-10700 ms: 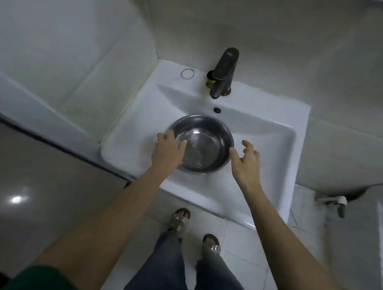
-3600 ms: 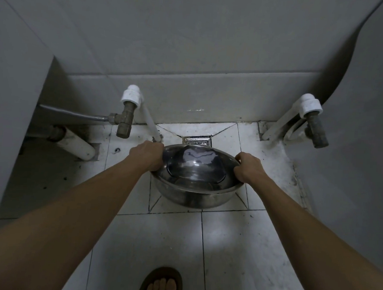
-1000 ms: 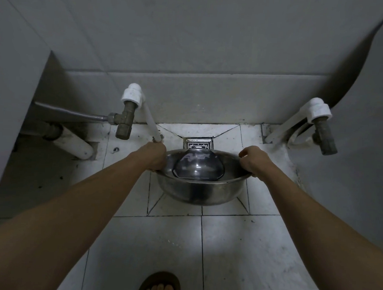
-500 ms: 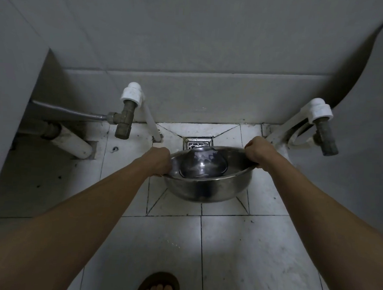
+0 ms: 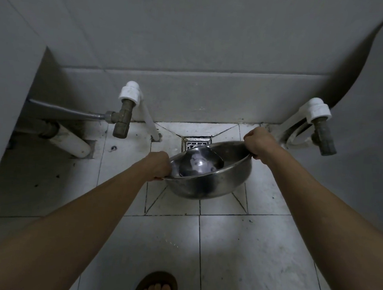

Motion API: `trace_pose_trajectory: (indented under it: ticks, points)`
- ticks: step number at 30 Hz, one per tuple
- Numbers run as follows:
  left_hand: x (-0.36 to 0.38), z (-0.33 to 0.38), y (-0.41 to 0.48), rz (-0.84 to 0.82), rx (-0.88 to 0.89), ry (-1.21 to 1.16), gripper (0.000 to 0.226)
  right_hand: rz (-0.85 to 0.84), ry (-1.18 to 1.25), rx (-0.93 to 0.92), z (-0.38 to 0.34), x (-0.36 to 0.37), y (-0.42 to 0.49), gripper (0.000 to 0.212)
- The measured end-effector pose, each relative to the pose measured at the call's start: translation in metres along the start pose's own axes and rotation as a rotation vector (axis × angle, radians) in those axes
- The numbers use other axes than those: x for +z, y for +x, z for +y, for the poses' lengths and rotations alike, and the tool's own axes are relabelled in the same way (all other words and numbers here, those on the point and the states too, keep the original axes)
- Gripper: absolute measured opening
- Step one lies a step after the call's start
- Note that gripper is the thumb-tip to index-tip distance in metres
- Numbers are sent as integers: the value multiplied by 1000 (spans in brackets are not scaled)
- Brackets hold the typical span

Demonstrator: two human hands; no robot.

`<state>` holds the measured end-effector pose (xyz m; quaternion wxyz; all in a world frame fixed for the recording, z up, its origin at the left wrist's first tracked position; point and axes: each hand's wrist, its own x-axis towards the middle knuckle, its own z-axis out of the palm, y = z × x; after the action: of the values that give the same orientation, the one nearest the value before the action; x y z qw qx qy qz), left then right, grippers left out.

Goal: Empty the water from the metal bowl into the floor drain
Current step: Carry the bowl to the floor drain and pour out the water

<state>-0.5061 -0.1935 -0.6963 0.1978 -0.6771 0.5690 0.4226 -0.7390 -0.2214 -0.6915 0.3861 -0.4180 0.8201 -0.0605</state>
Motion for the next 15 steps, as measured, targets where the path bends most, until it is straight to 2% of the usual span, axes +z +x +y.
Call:
trace_pose_trajectory:
  ticks: [7,12,15]
  points:
    - [4,5,-1,-12,-1,-74,14,35,43,-7,-3,-5,0,35]
    - [10,3,1,-42,0,-115,15,63,55,-19,-7,-6,2,36]
    - [13,3,2,-55,-7,-148,25,70,53,-33,-9,-6,3,36]
